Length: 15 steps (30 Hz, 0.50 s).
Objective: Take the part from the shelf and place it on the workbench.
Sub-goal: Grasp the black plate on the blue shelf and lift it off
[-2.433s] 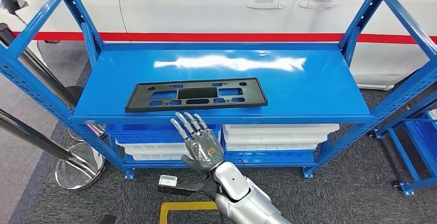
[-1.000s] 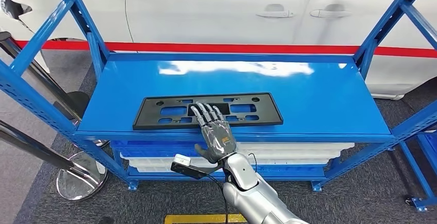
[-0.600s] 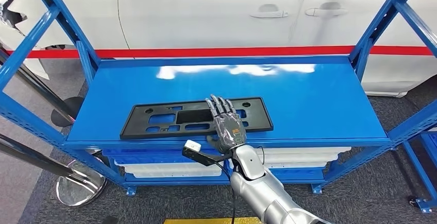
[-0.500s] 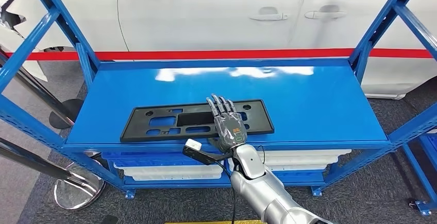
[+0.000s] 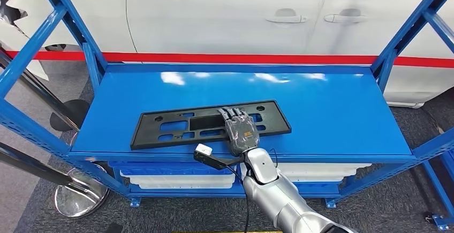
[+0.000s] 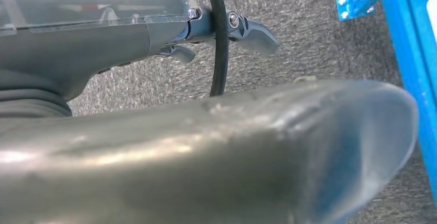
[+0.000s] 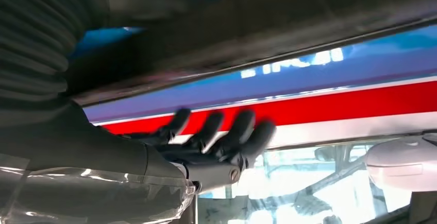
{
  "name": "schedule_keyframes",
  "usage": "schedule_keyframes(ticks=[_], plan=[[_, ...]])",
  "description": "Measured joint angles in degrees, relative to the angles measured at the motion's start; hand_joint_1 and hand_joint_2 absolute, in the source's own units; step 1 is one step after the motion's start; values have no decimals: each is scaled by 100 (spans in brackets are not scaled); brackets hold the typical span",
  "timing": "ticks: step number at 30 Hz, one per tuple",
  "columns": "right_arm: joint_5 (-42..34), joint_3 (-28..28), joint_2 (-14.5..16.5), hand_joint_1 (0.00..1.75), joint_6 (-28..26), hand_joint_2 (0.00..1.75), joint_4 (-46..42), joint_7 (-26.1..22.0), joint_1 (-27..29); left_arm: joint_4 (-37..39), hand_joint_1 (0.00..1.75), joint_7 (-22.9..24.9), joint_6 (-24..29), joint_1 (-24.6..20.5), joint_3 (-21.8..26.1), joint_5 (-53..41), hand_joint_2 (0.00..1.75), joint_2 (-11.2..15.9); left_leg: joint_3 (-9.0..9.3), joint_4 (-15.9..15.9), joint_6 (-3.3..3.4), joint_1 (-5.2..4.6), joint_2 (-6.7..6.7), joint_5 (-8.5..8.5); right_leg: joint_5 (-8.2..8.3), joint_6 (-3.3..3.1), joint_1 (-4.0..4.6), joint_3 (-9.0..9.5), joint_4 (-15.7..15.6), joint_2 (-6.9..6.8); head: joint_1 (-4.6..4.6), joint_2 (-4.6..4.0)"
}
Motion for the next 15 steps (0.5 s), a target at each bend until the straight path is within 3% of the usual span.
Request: schedule_keyframes(ticks=[2,6,7,9,10,11,12,15], plan=[[5,0,-7,175,13,175,25,0,-6,0,0,3,16,5,9,0,0,-4,3,4,-61,-16,-4,-24,90,-19,19,148,-362,5,-1,0],[8,0,-8,175,29,175,51,-8,-15,0,0,7,28,14,25,-1,0,-19,-9,101,-193,6,8,-133,95,-138,22,208,-440,11,-2,0],[-1,0,-7,175,32,175,55,-9,-16,0,0,3,28,14,29,0,0,-22,-98,319,-214,10,11,-267,98,-172,13,235,-463,3,-2,0],[-29,0,-15,175,39,175,68,-11,-8,0,0,-3,28,32,35,0,0,-27,-437,1047,-237,13,14,-618,82,-218,28,257,-466,-10,-3,0],[-43,0,-20,175,42,175,73,-13,-2,0,0,-5,28,48,37,-1,0,-28,-611,1400,-243,14,15,-740,73,-231,41,261,-460,-11,-2,0],[-51,0,-26,175,47,175,77,-16,3,0,0,-8,28,66,37,-1,0,-32,-711,1584,-241,13,15,-756,62,-242,53,268,-452,-7,-2,0],[-56,0,-29,175,52,175,79,-22,6,0,0,-11,28,80,37,-2,0,-37,-706,1548,-231,13,15,-658,49,-247,64,281,-442,-1,-2,0],[-66,-1,-36,175,62,175,80,-34,8,0,0,-21,30,85,39,-2,0,-43,-220,495,-151,-10,16,-100,-15,-224,97,340,-407,13,-2,0]])
